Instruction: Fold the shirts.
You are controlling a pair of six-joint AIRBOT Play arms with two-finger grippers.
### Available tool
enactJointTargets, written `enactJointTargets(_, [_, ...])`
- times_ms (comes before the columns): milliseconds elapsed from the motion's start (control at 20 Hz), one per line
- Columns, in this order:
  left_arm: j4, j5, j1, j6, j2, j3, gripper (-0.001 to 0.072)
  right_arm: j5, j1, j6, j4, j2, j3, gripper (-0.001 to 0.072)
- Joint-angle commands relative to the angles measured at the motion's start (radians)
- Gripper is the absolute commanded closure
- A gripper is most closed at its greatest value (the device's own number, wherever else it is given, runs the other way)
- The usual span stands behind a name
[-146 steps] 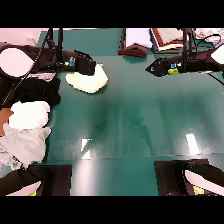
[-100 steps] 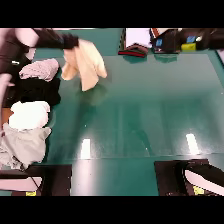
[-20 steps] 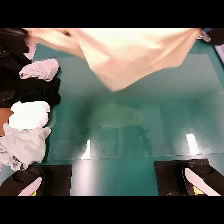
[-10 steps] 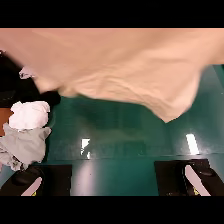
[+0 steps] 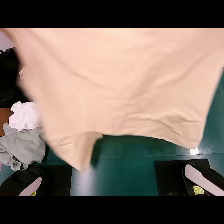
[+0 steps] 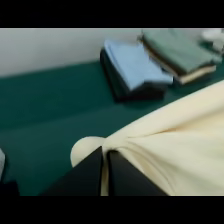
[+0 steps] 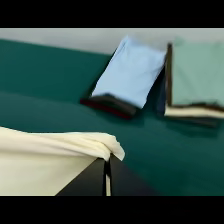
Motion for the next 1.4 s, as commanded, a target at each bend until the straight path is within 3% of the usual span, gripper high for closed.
enactJointTargets(0, [0.011,-0.041,0.0,0.001,-0.203,-0.153,0.068,0.01,0.083,0.006,0.038,-0.161,-0.147,0.0697])
enactJointTargets(250, [0.078,0.202,0.0,-0.006,-0.49,-0.233,0.0678,-0.112,0.209,0.008,-0.008,-0.394,-0.256,0.0695])
enactJointTargets(300, [0.078,0.22,0.0,-0.016,-0.51,-0.233,0.0549,-0.114,0.221,0.008,-0.006,-0.423,-0.249,0.0695])
enactJointTargets(350, [0.079,0.226,0.0,-0.018,-0.517,-0.232,0.032,-0.105,0.232,0.008,-0.005,-0.452,-0.227,0.0671])
enactJointTargets(400, [0.089,0.218,0.004,-0.018,-0.514,-0.227,0.0261,-0.09,0.236,0.008,-0.005,-0.474,-0.197,0.048])
enactJointTargets(450, [0.091,0.181,0.018,-0.018,-0.512,-0.207,0.0261,-0.069,0.235,0.008,-0.005,-0.488,-0.161,0.0327])
enactJointTargets(600, [0.092,-0.031,0.116,-0.014,-0.478,-0.162,0.0262,0.064,0.231,0.007,-0.01,-0.464,-0.093,0.0328])
enactJointTargets(750, [0.062,-0.156,0.206,-0.014,-0.412,-0.27,0.0262,0.11,0.233,0.0,-0.009,-0.349,-0.224,0.0328])
enactJointTargets(1050, [-0.213,-0.072,0.227,-0.008,-0.323,-0.738,0.026,0.011,0.233,0.0,0.001,-0.129,-0.563,0.0328])
enactJointTargets(1350, [-0.472,0.106,0.216,0.095,-0.324,-0.929,0.0261,-0.029,0.233,0.0,0.0,-0.045,-0.66,0.0328])
